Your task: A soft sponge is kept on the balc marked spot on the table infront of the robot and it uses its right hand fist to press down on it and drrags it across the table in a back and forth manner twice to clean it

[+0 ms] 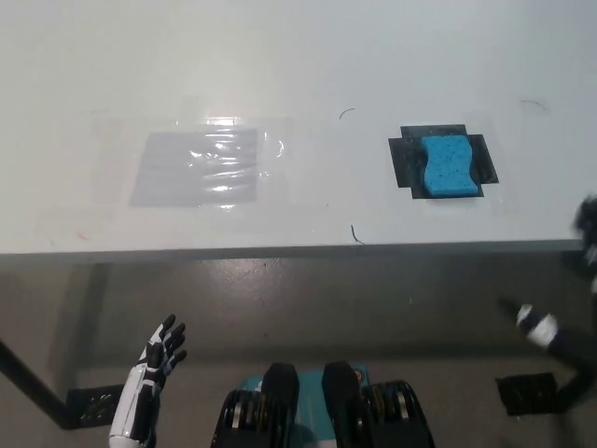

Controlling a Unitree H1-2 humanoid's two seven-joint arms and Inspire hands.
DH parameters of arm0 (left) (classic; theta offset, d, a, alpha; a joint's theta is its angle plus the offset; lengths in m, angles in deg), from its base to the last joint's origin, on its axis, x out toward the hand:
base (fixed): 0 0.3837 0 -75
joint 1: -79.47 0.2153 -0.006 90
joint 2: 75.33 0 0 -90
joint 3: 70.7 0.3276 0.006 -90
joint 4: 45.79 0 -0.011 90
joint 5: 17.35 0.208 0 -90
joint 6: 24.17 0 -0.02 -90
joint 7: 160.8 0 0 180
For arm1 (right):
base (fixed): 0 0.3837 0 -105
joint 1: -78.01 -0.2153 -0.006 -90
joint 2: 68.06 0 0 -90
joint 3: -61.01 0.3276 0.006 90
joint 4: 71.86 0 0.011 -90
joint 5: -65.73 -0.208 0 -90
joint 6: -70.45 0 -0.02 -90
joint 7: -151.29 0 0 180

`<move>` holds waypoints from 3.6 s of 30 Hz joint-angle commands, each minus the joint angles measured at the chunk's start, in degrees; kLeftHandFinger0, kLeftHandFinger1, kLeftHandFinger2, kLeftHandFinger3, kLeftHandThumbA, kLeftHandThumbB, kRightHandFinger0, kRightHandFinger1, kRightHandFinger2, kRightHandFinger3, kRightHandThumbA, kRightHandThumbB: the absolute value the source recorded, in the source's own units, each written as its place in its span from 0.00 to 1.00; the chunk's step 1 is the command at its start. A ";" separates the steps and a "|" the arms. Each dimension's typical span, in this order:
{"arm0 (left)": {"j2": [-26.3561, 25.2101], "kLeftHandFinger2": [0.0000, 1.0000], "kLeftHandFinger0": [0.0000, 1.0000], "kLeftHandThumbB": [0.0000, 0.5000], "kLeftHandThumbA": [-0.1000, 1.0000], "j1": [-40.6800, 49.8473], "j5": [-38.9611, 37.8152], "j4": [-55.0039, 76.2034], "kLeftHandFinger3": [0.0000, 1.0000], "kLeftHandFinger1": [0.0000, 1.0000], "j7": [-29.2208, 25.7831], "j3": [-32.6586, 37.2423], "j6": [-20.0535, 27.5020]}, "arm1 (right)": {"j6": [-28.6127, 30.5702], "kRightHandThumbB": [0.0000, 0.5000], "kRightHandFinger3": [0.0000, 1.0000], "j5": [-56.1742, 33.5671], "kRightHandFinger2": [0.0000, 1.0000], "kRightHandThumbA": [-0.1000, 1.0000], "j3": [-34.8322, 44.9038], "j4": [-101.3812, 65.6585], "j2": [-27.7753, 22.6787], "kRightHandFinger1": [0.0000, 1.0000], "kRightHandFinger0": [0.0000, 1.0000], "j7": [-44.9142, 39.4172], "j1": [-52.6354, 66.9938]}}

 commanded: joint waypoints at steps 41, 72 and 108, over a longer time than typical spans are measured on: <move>-0.95 1.00 1.00 0.60 1.00 -0.01 0.72 0.27 1.00 1.00 1.92 0.96 5.92 | -2.85 0.24 0.02 -4.72 0.07 1.00 6.16 89.28 2.37 0.00 0.00 9.88 -66.88; -1.13 1.00 1.00 0.56 1.00 -0.70 1.99 -0.06 1.00 1.00 1.54 1.25 5.88 | -5.13 0.24 0.36 -5.45 0.25 1.00 6.97 98.88 6.16 0.00 0.00 5.90 -52.93; -1.14 1.00 1.00 0.56 1.00 -1.61 1.23 0.10 1.00 1.00 2.10 1.43 5.80 | -2.81 0.36 0.02 -4.00 0.09 1.00 2.25 97.15 25.80 0.00 0.02 -0.80 -59.92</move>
